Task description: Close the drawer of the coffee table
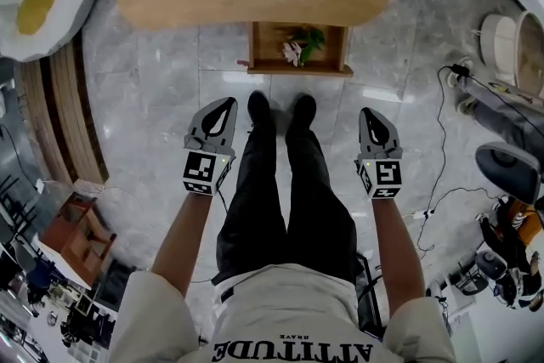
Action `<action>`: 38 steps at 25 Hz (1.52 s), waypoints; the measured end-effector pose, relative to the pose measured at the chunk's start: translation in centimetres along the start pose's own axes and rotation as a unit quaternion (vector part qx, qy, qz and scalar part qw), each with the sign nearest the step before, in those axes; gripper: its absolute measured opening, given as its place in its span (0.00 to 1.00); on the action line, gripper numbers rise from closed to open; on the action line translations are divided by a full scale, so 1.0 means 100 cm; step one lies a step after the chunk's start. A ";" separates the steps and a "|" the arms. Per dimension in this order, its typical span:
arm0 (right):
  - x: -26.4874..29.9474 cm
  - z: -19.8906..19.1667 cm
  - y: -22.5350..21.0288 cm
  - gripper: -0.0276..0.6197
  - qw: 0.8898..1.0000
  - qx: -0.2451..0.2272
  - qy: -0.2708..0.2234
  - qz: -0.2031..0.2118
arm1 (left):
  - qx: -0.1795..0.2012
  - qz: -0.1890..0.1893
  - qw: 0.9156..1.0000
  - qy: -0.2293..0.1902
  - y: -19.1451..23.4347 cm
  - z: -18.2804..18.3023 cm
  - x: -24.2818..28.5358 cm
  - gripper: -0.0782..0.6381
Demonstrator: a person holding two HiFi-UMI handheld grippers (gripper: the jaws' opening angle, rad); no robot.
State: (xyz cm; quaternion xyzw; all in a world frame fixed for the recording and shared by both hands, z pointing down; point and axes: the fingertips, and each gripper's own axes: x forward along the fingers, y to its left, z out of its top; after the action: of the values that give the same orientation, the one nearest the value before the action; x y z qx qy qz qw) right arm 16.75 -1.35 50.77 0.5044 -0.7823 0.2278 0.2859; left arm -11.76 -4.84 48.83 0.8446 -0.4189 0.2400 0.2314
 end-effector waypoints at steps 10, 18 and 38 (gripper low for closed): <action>0.040 -0.053 -0.002 0.07 0.999 -0.021 0.021 0.019 | -0.008 0.004 1.000 0.014 0.000 -0.051 0.038 0.14; 0.076 -0.090 -0.009 0.07 0.999 0.015 0.033 -0.002 | -0.015 0.013 0.999 0.035 0.011 -0.090 0.063 0.14; 0.140 -0.183 -0.010 0.08 0.996 0.051 0.074 -0.012 | -0.012 0.017 0.999 0.050 0.019 -0.178 0.122 0.14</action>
State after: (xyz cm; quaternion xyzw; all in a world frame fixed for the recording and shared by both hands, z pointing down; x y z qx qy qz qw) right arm 17.08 0.83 73.79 0.5094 -0.7403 0.3003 0.3199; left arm -10.55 -2.66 70.33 0.8214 -0.4243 0.2807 0.2577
